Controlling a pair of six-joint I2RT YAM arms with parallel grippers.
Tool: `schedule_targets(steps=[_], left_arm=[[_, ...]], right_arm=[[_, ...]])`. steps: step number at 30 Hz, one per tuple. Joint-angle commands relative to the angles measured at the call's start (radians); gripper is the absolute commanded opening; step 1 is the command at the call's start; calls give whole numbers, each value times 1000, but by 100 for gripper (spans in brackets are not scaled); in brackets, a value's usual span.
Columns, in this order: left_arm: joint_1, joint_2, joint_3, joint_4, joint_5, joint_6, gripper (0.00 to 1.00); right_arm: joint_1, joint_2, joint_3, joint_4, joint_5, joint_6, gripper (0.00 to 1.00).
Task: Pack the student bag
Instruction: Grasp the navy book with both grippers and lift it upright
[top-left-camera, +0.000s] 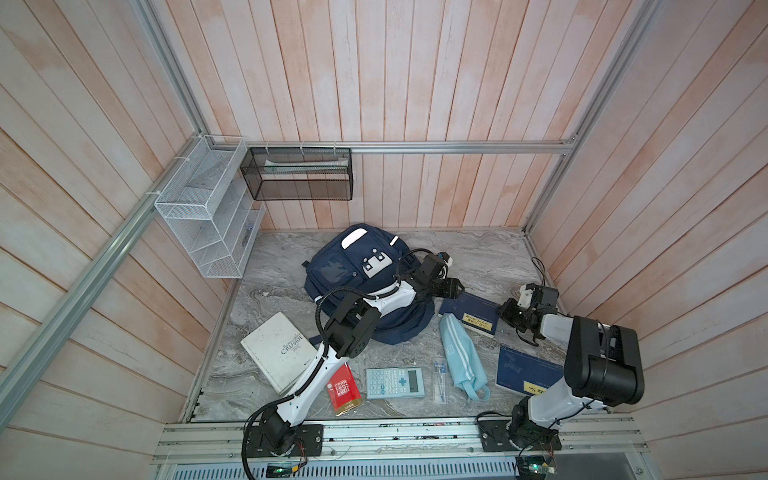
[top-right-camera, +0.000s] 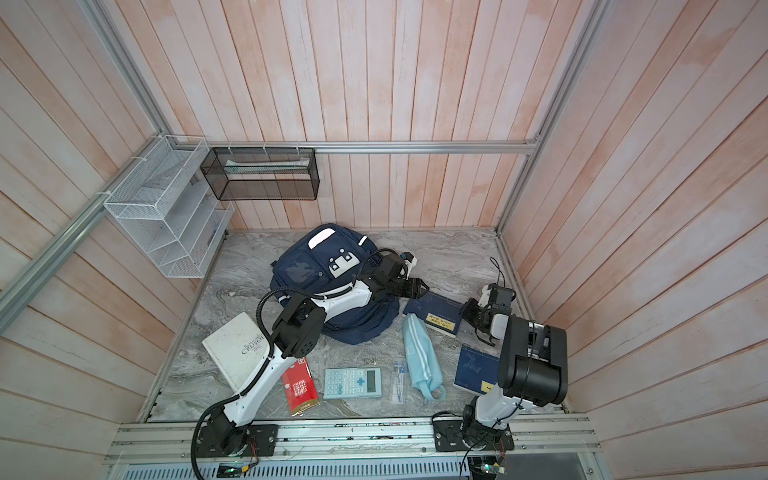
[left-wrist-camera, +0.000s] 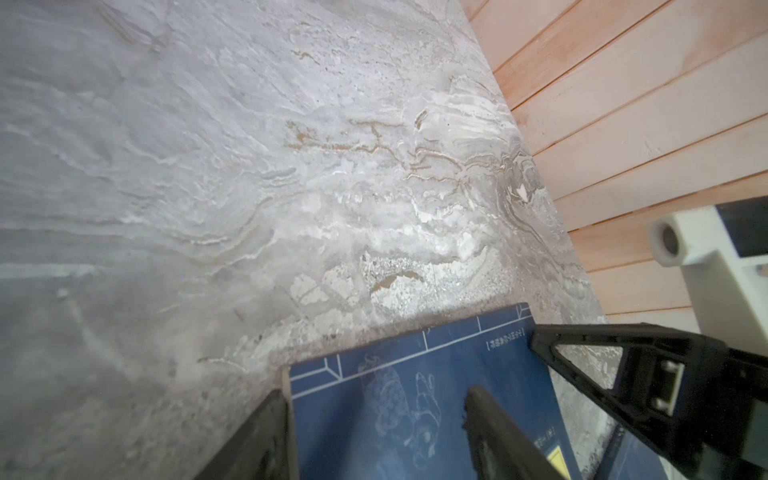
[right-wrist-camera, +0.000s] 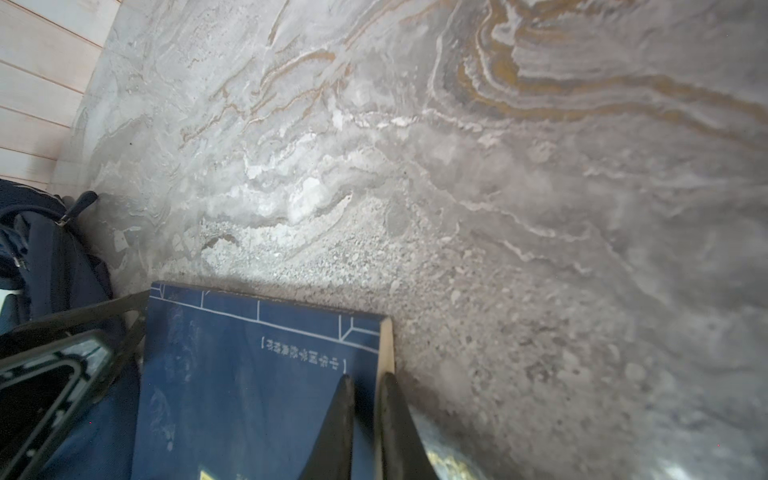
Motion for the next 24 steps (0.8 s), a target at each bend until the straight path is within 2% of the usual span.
schedule_targets(steps=[1, 3, 5, 6, 11, 16, 20, 24], left_arm=[[-28, 27, -54, -68, 72, -37, 65], [-32, 18, -57, -89, 33, -26, 65], [-31, 5, -81, -70, 28, -30, 65], [-32, 4, -88, -58, 32, -33, 65], [-27, 0, -91, -48, 44, -41, 65], [-17, -63, -154, 15, 64, -56, 65], [16, -182, -295, 142, 88, -89, 68], [59, -282, -414, 253, 115, -100, 75]], right_arm=[[20, 11, 0, -37, -33, -4, 26], [16, 31, 3, -58, 0, 2, 37], [16, 51, 5, -64, -11, 4, 39], [17, 55, 0, -52, -20, 4, 36], [17, 27, -23, 23, -129, -6, 0], [9, -119, -33, 14, -157, 2, 0], [-34, -251, -60, 70, -266, 34, 0], [-38, -310, -42, 84, -361, 20, 0]])
